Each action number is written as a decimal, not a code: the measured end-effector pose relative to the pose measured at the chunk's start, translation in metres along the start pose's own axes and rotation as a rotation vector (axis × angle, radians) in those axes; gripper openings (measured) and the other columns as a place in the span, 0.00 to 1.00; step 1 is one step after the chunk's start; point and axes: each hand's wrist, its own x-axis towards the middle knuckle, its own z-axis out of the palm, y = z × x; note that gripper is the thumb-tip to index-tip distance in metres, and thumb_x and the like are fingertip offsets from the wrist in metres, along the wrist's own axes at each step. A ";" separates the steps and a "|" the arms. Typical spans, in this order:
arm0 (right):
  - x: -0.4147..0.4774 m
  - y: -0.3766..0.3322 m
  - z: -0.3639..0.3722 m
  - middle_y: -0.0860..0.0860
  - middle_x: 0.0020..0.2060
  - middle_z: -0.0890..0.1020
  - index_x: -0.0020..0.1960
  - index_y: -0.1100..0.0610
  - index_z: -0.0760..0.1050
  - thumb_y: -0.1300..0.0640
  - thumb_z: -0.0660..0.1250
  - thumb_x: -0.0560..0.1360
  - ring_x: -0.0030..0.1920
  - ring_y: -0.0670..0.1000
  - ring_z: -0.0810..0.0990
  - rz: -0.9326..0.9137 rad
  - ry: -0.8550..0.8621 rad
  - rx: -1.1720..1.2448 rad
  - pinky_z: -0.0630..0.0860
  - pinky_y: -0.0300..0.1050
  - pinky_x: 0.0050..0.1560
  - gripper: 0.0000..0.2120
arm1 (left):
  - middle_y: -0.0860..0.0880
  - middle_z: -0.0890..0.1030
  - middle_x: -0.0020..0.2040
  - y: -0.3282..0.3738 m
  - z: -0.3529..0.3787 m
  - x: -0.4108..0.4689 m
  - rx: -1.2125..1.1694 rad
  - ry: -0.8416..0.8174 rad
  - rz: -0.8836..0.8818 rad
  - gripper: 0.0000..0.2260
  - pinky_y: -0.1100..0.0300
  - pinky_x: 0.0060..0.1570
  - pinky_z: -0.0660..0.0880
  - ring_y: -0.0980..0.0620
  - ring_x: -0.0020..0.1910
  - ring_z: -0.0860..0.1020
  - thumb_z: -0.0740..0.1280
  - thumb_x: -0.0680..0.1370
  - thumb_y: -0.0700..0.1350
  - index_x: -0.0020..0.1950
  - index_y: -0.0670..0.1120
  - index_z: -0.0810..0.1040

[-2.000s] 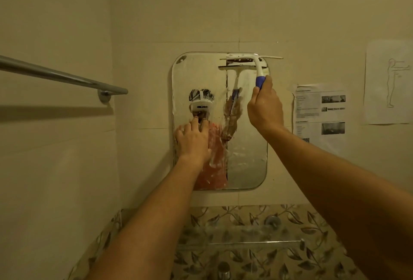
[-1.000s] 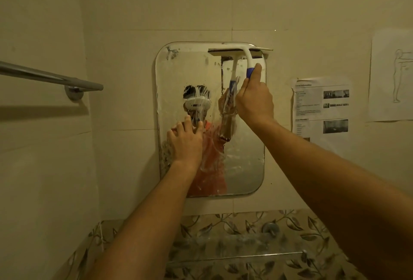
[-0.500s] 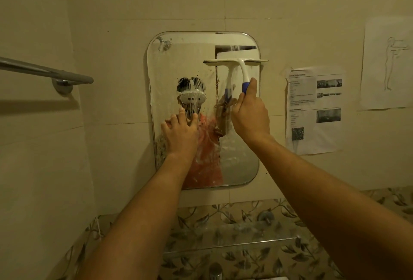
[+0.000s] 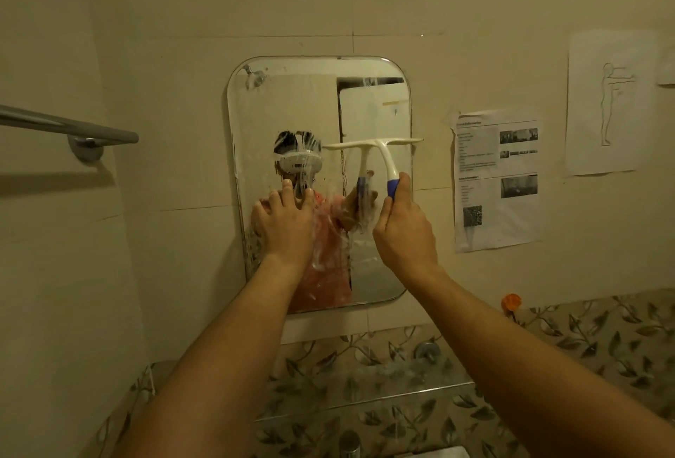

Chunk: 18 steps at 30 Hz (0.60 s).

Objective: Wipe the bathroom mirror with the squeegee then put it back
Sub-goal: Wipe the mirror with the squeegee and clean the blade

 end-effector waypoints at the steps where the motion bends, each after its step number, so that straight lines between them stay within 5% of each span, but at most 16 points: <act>1: -0.004 0.003 -0.001 0.53 0.42 0.76 0.80 0.50 0.50 0.47 0.51 0.86 0.37 0.53 0.78 0.001 -0.010 -0.009 0.81 0.58 0.39 0.25 | 0.38 0.58 0.79 0.000 0.000 0.000 0.002 -0.004 0.001 0.36 0.37 0.68 0.63 0.37 0.74 0.62 0.70 0.77 0.54 0.81 0.54 0.57; 13: 0.046 -0.018 -0.038 0.51 0.38 0.76 0.80 0.51 0.54 0.50 0.51 0.87 0.34 0.50 0.75 -0.136 0.007 0.079 0.75 0.48 0.32 0.23 | 0.38 0.55 0.80 0.006 -0.001 0.005 -0.005 -0.051 -0.026 0.40 0.34 0.69 0.60 0.36 0.74 0.60 0.72 0.75 0.56 0.81 0.54 0.54; 18: 0.096 -0.058 -0.054 0.52 0.38 0.77 0.81 0.52 0.51 0.51 0.52 0.86 0.32 0.51 0.76 -0.231 0.057 0.038 0.73 0.47 0.29 0.25 | 0.38 0.54 0.80 0.005 -0.004 0.004 -0.016 -0.073 -0.018 0.41 0.33 0.72 0.56 0.35 0.76 0.57 0.74 0.75 0.48 0.82 0.54 0.54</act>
